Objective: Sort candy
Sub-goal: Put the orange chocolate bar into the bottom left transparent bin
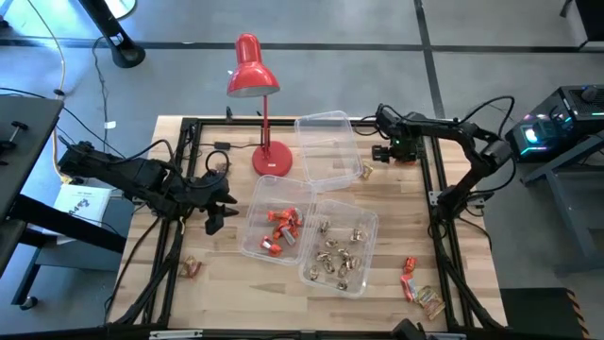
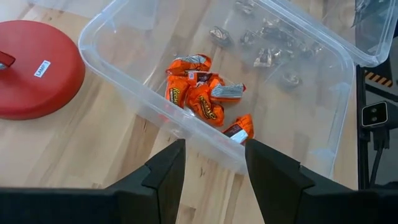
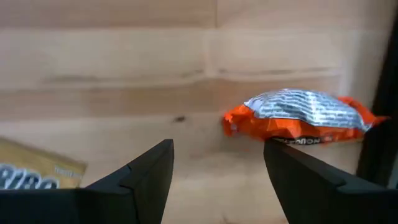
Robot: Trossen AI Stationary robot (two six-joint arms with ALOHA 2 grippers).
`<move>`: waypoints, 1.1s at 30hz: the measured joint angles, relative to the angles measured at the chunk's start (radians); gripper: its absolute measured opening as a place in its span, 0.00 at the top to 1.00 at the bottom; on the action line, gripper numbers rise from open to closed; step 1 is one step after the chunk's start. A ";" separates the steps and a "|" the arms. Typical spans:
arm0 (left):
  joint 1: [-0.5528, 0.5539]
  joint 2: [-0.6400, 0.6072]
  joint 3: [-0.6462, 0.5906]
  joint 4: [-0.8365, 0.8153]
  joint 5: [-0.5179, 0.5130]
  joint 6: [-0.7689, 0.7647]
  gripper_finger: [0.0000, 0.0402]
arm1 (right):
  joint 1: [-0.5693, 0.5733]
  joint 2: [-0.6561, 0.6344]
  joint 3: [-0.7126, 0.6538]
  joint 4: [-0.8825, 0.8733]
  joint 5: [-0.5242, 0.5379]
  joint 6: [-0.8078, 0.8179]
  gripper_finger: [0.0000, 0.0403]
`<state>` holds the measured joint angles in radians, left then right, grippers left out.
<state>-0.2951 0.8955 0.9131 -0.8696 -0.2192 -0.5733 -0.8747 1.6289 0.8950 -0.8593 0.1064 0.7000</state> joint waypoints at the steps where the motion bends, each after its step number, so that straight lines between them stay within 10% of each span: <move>1: 0.000 0.000 0.000 0.000 0.000 -0.005 0.60 | 0.000 0.000 -0.003 0.011 0.014 0.006 0.39; 27: 0.000 0.000 0.005 0.008 -0.026 -0.105 0.60 | -0.052 0.158 0.139 -0.076 0.089 -0.185 0.40; 33: 0.000 0.000 0.005 0.008 -0.026 -0.106 0.60 | -0.002 0.198 0.144 -0.098 0.116 -0.206 0.63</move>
<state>-0.2951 0.8955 0.9176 -0.8619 -0.2457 -0.6792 -0.8767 1.8271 1.0386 -0.9572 0.2222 0.4937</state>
